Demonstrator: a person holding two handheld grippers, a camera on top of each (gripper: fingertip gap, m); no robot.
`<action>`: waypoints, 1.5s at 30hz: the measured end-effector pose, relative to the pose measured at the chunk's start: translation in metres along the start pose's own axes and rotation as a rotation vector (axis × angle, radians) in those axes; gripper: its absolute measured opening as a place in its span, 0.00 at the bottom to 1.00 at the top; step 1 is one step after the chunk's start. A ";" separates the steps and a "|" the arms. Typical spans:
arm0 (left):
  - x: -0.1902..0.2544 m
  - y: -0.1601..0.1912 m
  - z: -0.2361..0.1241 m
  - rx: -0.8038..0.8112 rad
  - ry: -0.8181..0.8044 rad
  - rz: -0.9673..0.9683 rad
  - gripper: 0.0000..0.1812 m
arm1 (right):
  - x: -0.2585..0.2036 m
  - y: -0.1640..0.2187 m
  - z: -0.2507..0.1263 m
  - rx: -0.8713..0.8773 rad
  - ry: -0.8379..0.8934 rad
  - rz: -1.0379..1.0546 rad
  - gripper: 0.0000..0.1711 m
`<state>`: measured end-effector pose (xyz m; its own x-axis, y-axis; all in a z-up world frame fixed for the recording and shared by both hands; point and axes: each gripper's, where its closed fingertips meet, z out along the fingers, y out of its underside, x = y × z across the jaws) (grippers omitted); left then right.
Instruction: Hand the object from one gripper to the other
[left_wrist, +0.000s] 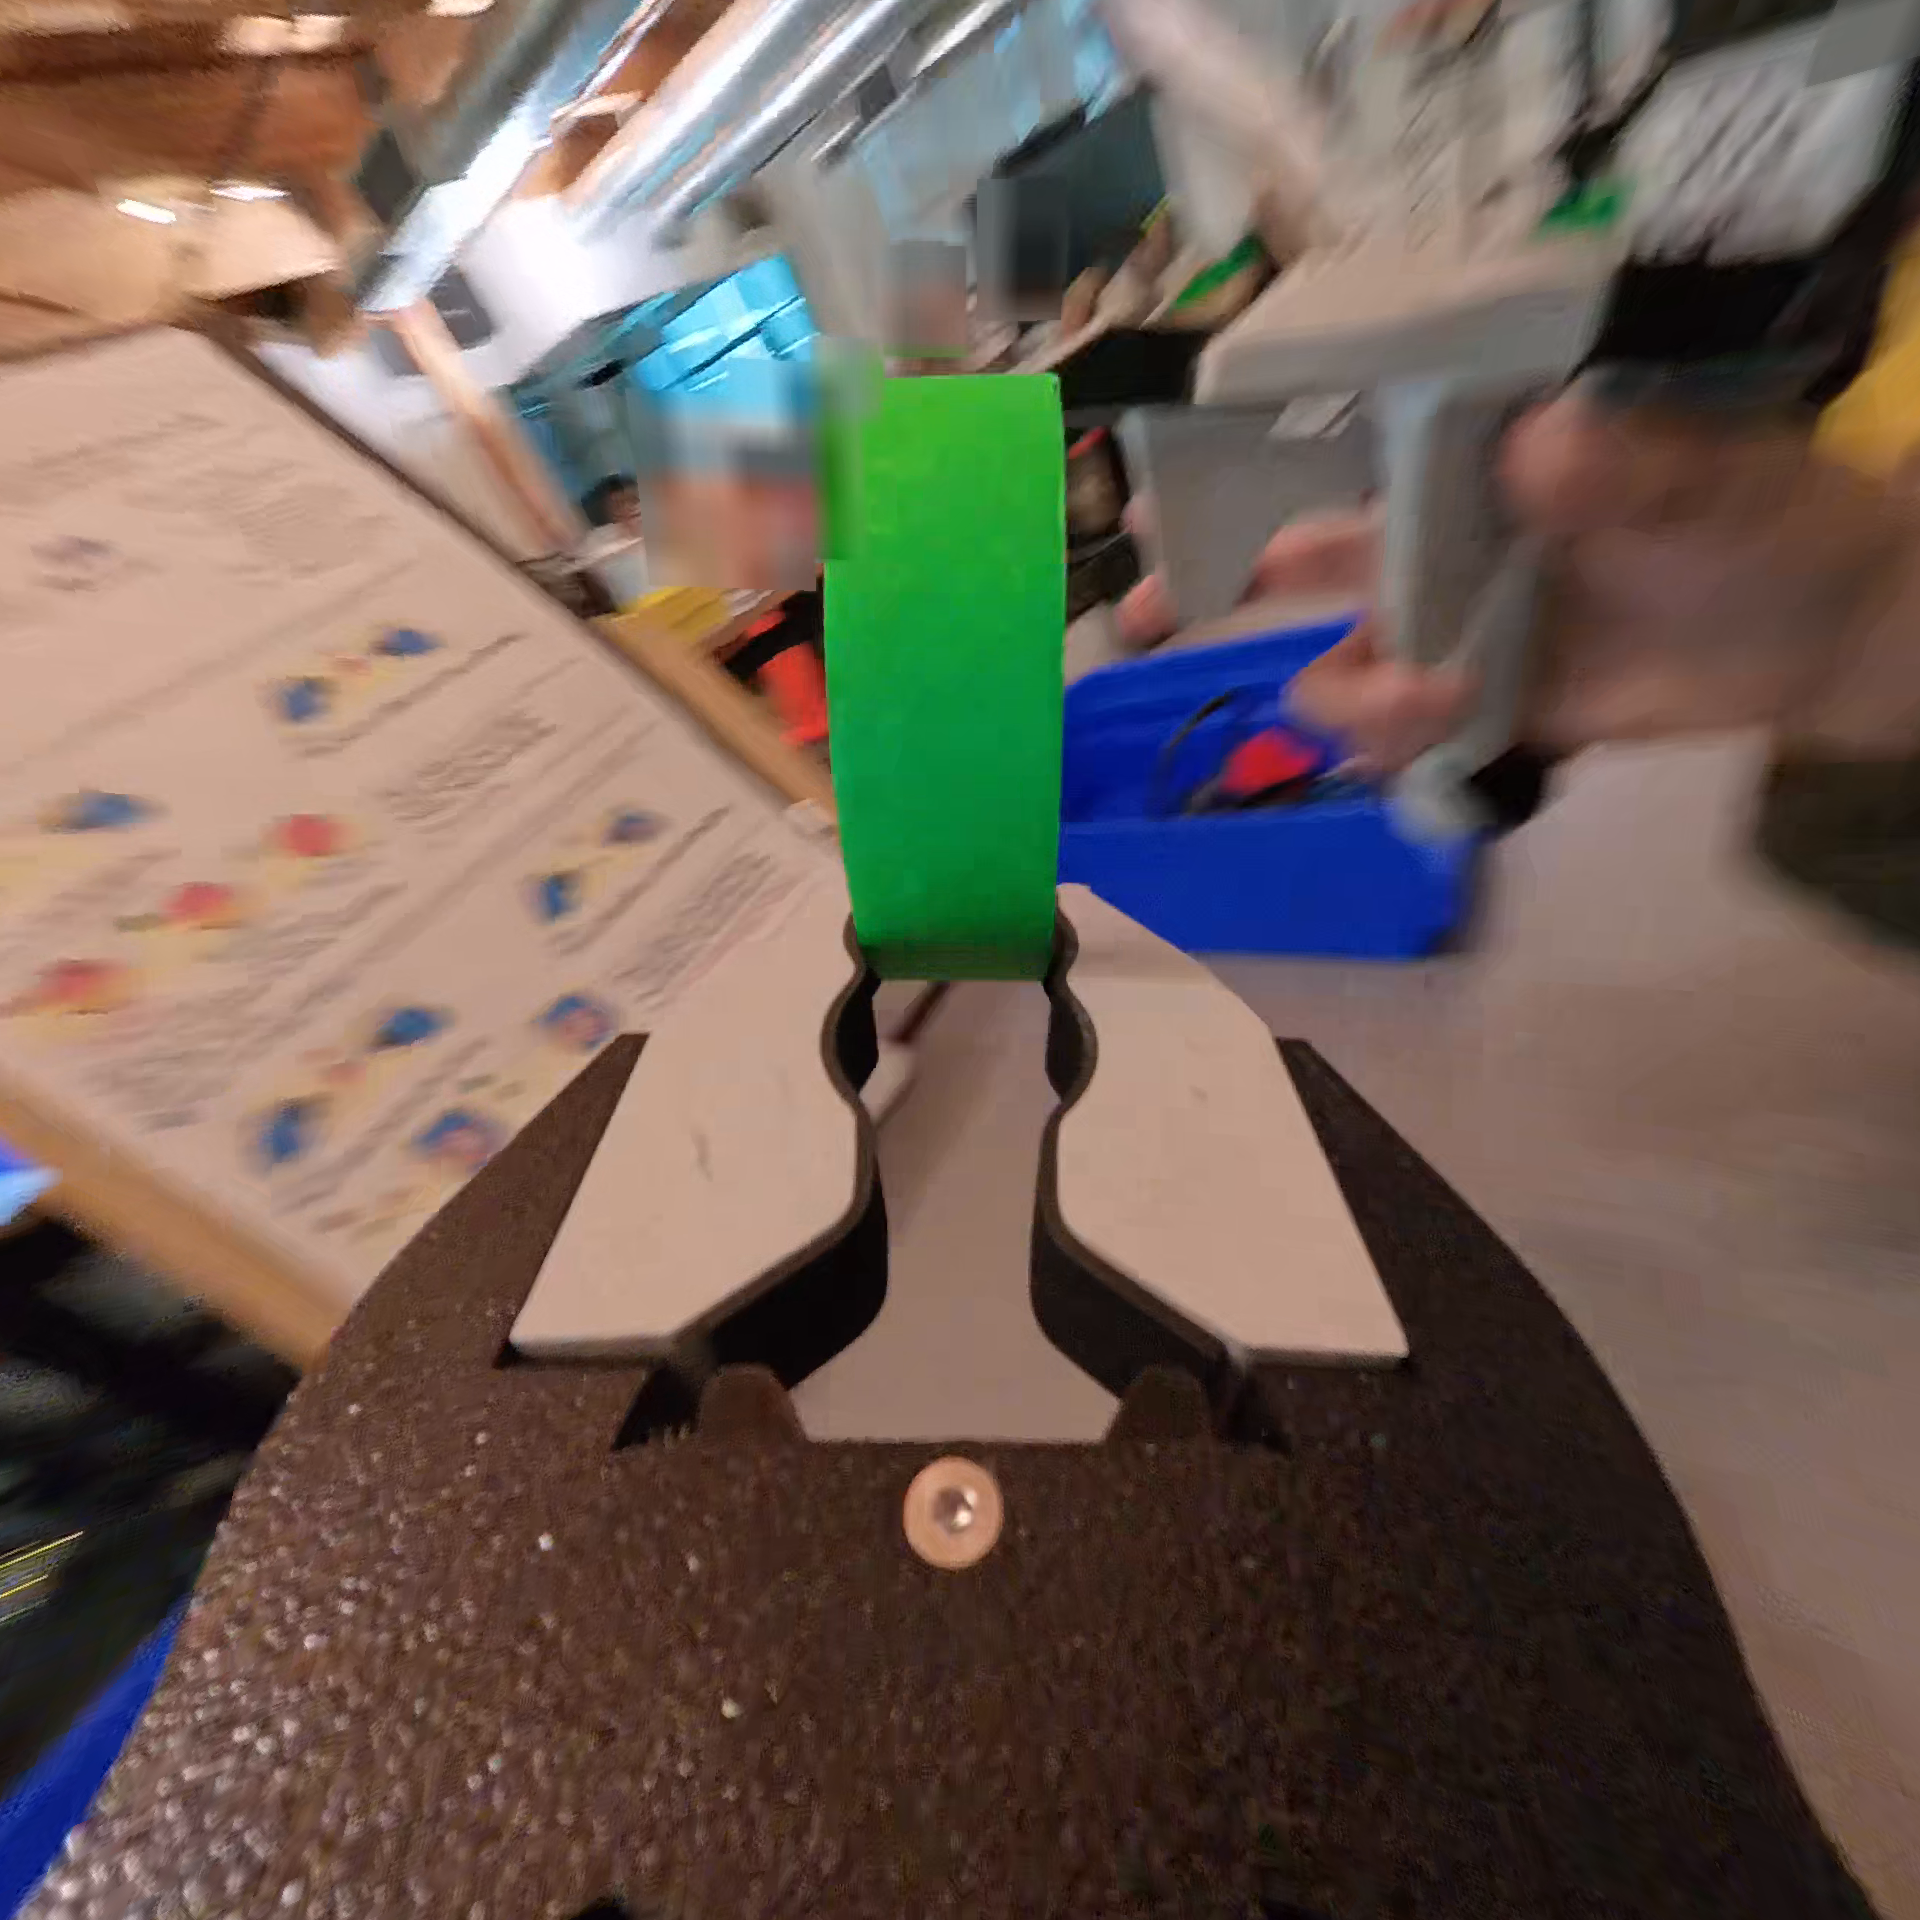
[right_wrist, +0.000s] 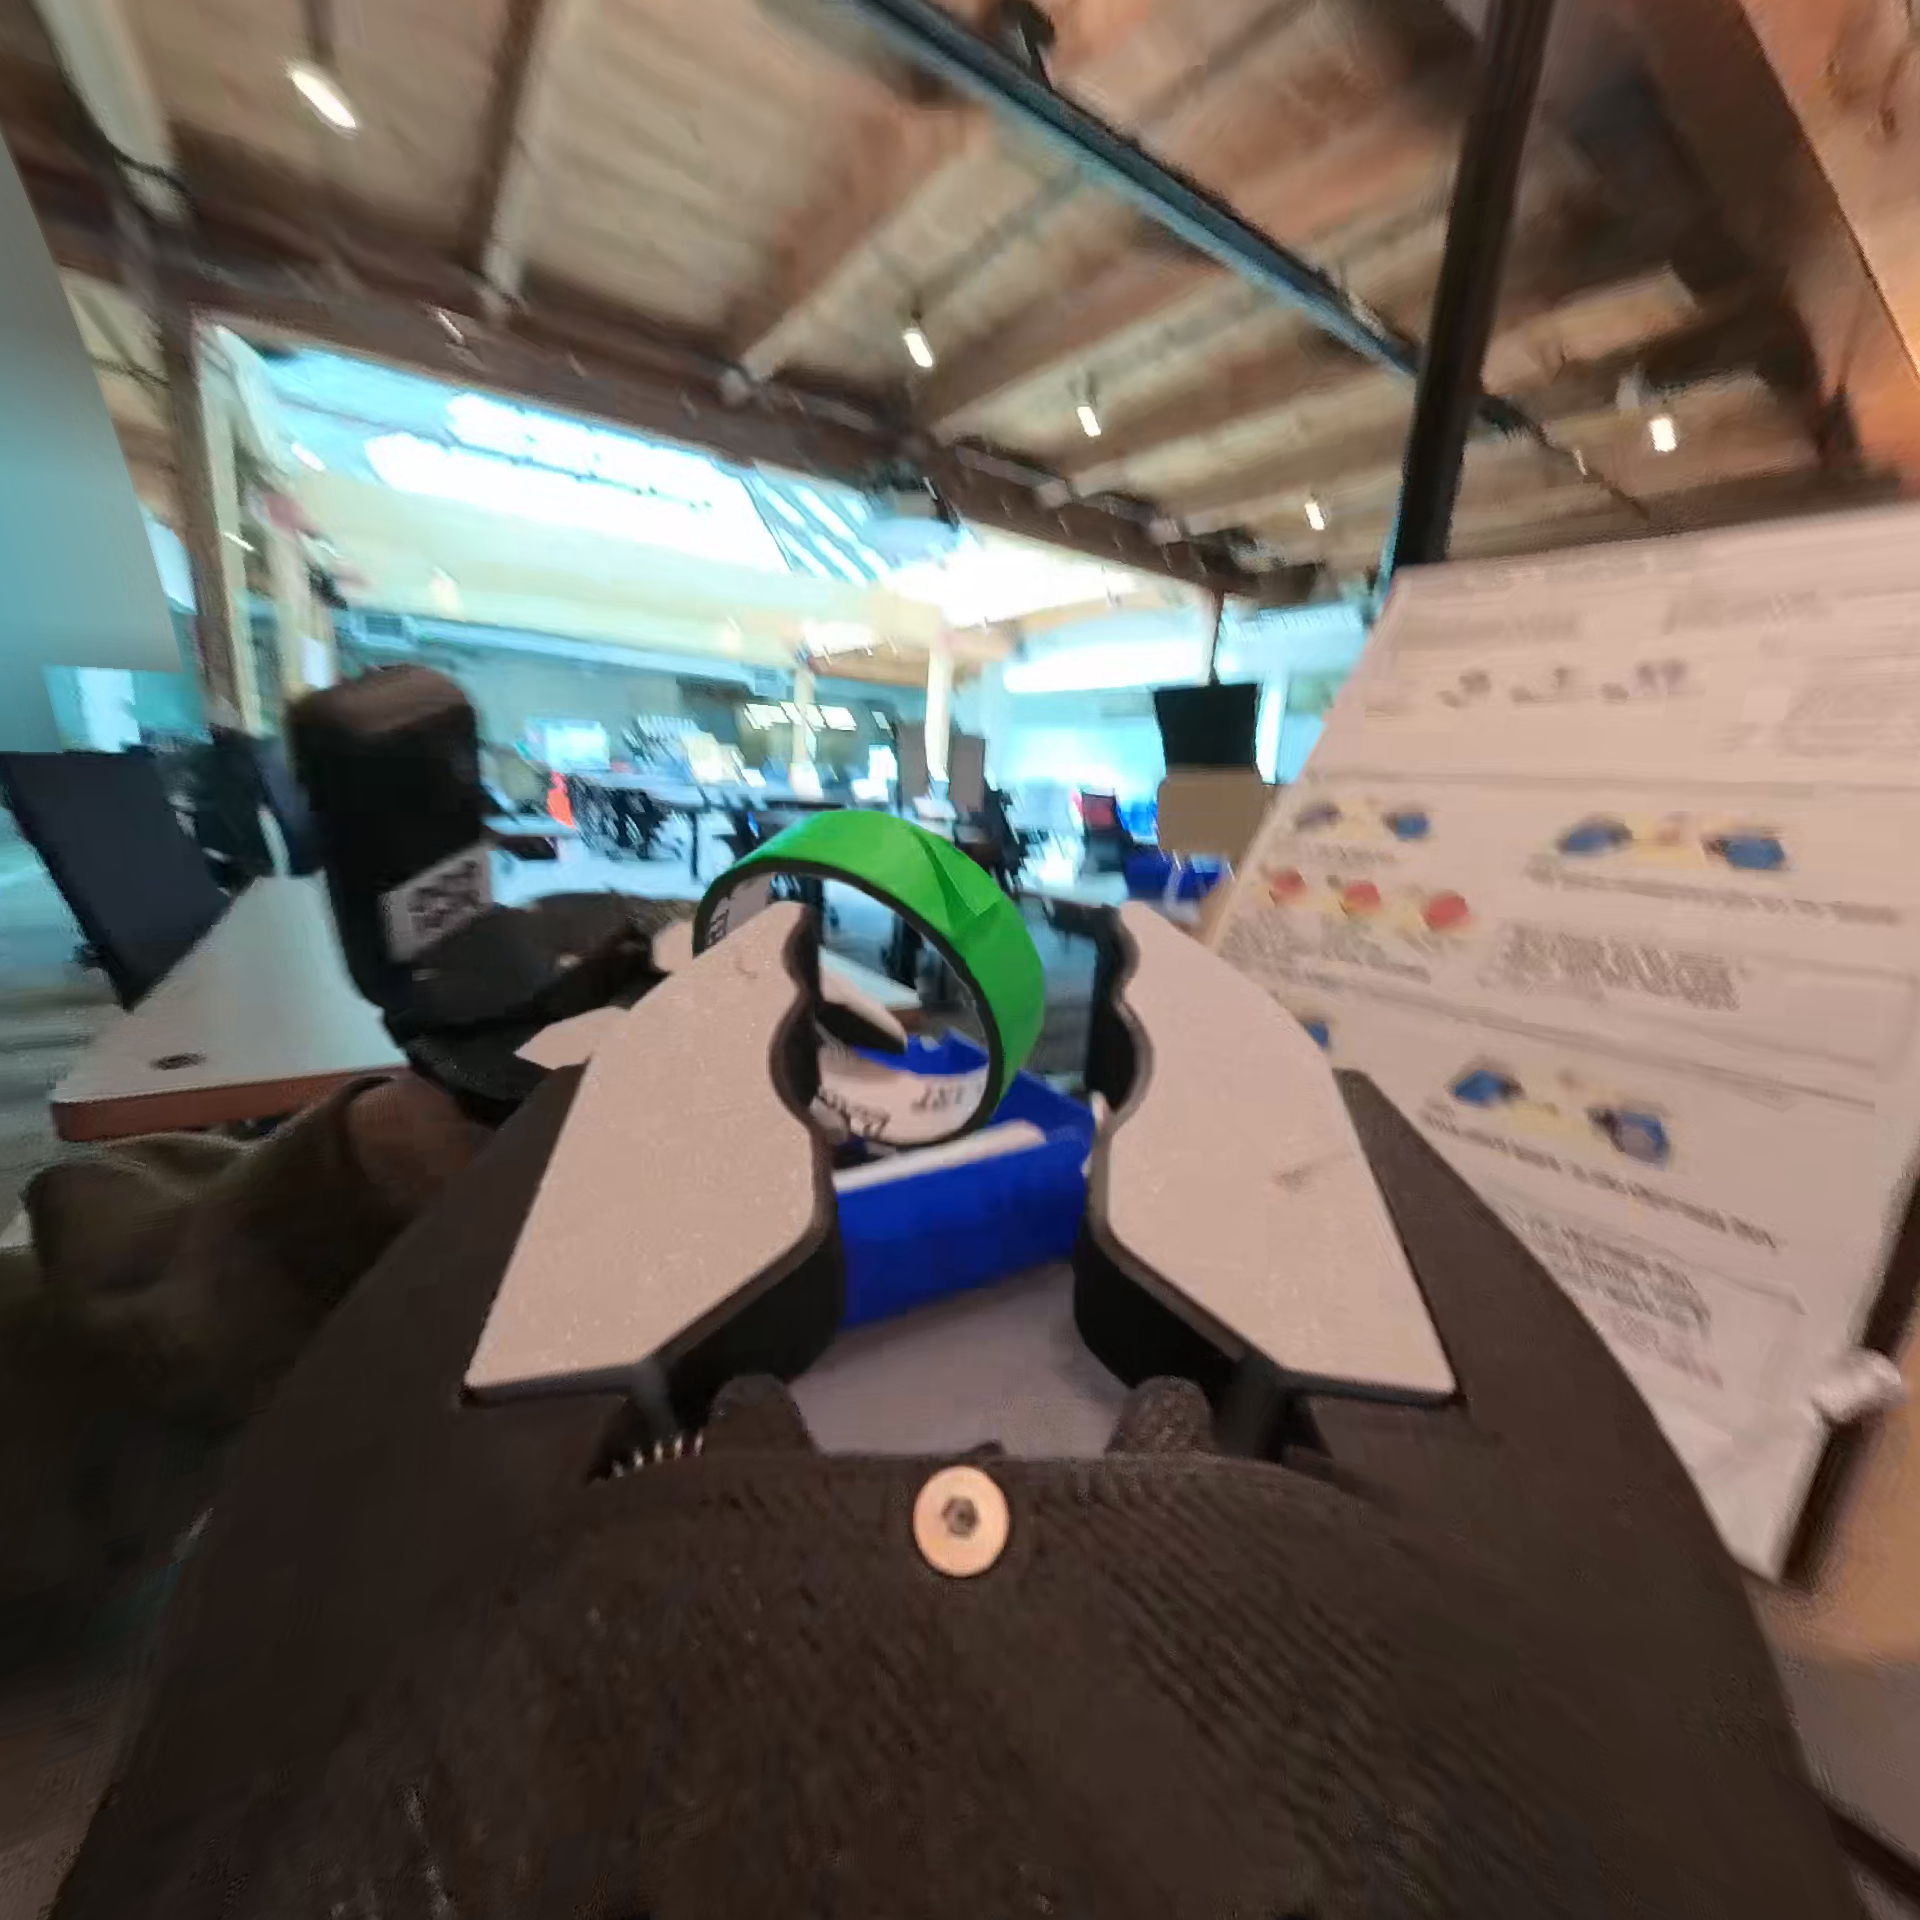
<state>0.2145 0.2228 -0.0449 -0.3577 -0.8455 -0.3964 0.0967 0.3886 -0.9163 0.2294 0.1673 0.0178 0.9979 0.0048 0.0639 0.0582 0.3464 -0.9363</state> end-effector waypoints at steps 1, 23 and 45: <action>-0.011 0.006 -0.001 -0.053 -0.096 0.108 0.15 | 0.007 0.004 -0.001 -0.062 0.048 0.039 0.34; -0.030 -0.008 -0.010 -0.119 -0.713 1.347 0.18 | -0.006 0.049 0.008 -0.220 -0.159 0.495 0.21; 0.045 0.005 -0.003 0.239 0.449 -0.250 0.30 | -0.069 0.021 -0.021 -0.166 -0.583 0.102 0.16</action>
<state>0.1959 0.1875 -0.0671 -0.7517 -0.6423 -0.1498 0.1470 0.0583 -0.9874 0.1619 0.1542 -0.0134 0.8224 0.5591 0.1057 0.0133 0.1669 -0.9859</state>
